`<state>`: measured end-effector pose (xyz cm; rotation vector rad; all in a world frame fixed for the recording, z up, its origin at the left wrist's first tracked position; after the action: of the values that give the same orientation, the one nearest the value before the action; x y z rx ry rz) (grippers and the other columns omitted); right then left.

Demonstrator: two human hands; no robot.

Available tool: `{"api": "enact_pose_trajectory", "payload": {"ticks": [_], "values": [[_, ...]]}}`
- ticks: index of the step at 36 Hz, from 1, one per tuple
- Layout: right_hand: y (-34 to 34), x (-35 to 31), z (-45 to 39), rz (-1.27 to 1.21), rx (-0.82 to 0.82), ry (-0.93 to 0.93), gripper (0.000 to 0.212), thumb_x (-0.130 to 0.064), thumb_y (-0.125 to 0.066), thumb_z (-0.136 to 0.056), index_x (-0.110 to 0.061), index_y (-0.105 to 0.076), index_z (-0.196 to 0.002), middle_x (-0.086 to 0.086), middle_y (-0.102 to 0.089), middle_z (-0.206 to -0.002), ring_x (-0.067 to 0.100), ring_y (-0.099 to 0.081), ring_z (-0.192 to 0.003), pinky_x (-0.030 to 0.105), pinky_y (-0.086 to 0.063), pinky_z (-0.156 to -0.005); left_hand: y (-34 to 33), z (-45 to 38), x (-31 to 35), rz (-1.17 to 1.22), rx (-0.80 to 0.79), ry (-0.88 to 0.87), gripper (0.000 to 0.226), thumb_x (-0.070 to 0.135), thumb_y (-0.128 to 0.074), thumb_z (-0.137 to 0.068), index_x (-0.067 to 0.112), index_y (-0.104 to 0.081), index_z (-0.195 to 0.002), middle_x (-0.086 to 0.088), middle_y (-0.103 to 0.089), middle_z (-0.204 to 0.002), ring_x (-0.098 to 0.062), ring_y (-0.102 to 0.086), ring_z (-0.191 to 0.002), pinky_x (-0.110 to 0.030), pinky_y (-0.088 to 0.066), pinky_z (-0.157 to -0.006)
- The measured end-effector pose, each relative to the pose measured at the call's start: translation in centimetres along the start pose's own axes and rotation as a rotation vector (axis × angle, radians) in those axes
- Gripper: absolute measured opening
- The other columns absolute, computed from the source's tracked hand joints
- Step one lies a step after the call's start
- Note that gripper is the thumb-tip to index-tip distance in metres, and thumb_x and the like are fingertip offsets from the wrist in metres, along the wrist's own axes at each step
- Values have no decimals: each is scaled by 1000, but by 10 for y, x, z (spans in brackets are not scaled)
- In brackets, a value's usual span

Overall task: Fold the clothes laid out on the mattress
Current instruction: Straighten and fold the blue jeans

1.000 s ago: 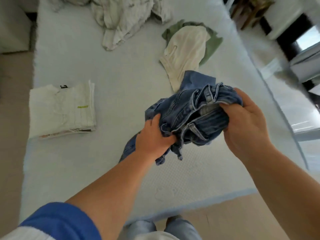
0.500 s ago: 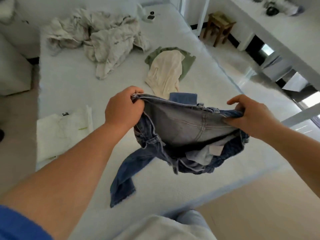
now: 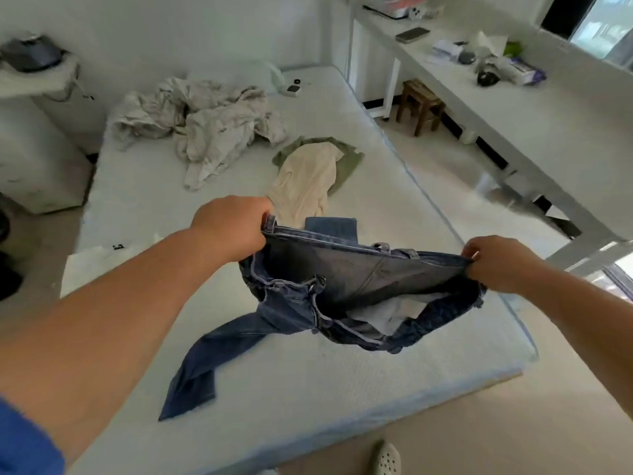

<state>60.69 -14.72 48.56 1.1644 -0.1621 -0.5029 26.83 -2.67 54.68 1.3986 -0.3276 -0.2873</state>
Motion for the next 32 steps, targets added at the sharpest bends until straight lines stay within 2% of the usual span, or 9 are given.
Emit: {"api": "enact_pose_trajectory", "payload": {"ticks": [7, 10, 13, 16, 20, 24, 26, 28, 32], "values": [[50, 46, 1, -536, 280, 82, 27, -3, -46, -78, -27, -58, -82, 2, -63, -82, 23, -57, -68, 25, -41, -54, -8, 18, 37, -77, -36, 119, 16, 10, -51, -75, 24, -56, -81, -2, -59, -85, -26, -54, -78, -28, -33, -58], [79, 44, 5, -384, 402, 236, 32, -1, -46, -79, -27, -55, -94, -3, -58, -89, 22, -51, -76, 28, -38, -65, -6, 27, 33, -3, -5, 248, 16, 9, -48, -76, 23, -53, -72, 0, -58, -78, -25, -54, -72, -27, -31, -56], [97, 38, 14, 23, 508, 486, 31, 1, -52, -80, -18, -59, -103, 0, -59, -93, 26, -54, -77, 30, -39, -66, -2, 34, 29, 92, 25, 338, 20, 7, -45, -77, 25, -52, -72, 2, -55, -73, -23, -52, -70, -27, -32, -56], [99, 53, 7, 325, 438, 450, 27, -7, -55, -81, -23, -56, -103, -2, -56, -88, 23, -54, -74, 28, -35, -61, 2, 35, 26, 227, 49, 431, 25, 6, -42, -76, 27, -56, -81, -3, -61, -70, -24, -57, -70, -27, -34, -56], [97, 74, -2, 438, 294, 223, 20, -15, -44, -88, -27, -56, -99, -9, -50, -72, 16, -48, -67, 26, -32, -52, 11, 30, 30, 246, 96, 469, 26, 8, -38, -78, 24, -58, -86, -6, -63, -69, -24, -60, -67, -27, -34, -56], [90, 89, -4, -182, 32, 56, 25, -8, -38, -91, -22, -58, -96, 2, -66, -75, 19, -66, -60, 27, -48, -53, 19, 28, 28, 244, 41, 484, 24, 7, -39, -79, 19, -59, -85, -8, -65, -73, -26, -63, -67, -27, -39, -59], [90, 89, 4, -424, -77, 24, 23, -9, -38, -94, -18, -60, -96, 8, -66, -84, 20, -68, -56, 26, -50, -47, 21, 25, 30, 426, 1, 498, 24, 1, -39, -79, 11, -60, -86, -12, -68, -71, -25, -65, -58, -25, -45, -54], [94, 91, 12, -485, -106, 17, 22, -10, -40, -95, -15, -62, -99, 11, -68, -86, 22, -69, -56, 26, -52, -46, 25, 23, 36, 690, 10, 495, 27, -4, -36, -83, 2, -62, -90, -16, -67, -72, -24, -64, -51, -26, -50, -46], [110, 97, 21, -321, -10, -21, 25, -6, -37, -94, -12, -62, -98, 10, -70, -72, 21, -69, -55, 27, -54, -49, 37, 22, 48, 984, 45, 470, 20, -4, -45, -86, 1, -61, -97, -14, -67, -71, -21, -66, -51, -26, -55, -52]]}}
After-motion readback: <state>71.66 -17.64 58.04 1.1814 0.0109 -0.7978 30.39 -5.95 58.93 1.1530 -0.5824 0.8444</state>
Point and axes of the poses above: each hand's wrist, its own z-axis away from the middle knuckle, its own y-axis out of the back of the hand, x = y × z, the point moved 7 cm from there along -z, towards the middle knuckle
